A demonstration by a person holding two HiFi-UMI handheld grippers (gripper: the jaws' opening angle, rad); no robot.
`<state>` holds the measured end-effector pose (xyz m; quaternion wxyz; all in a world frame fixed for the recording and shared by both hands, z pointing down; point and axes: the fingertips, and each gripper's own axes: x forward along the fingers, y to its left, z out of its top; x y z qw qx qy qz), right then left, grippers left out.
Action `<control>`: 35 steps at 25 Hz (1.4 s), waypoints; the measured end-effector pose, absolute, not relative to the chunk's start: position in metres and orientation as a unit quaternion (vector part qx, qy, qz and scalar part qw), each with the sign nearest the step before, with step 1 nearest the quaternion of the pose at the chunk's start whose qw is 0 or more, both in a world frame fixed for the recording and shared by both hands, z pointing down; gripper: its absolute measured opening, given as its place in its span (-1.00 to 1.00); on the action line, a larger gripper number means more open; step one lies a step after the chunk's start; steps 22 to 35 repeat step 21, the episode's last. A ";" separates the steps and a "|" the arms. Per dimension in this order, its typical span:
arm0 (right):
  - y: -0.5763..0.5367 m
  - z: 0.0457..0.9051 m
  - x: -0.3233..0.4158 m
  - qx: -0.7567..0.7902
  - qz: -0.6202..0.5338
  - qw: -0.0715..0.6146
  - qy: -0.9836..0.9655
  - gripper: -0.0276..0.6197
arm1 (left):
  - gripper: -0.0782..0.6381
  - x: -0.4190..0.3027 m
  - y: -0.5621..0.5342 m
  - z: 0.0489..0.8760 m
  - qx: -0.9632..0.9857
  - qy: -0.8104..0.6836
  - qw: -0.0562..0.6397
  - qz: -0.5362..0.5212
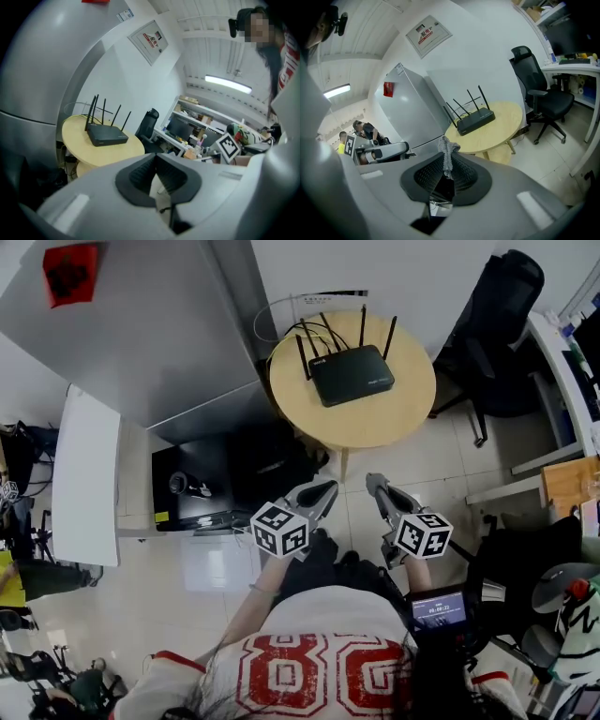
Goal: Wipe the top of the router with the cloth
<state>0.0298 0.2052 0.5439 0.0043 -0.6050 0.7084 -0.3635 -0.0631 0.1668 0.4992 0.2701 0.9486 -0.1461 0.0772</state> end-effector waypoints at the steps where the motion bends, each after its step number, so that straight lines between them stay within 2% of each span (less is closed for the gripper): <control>1: 0.209 0.545 0.031 -0.605 -0.365 0.004 0.708 -0.78 | -0.78 -0.059 0.172 0.498 0.950 -0.141 0.268 0.080; 35: 0.207 0.545 0.013 -0.589 -0.357 0.012 0.725 -0.78 | -0.78 -0.076 0.175 0.494 0.951 -0.158 0.251 0.084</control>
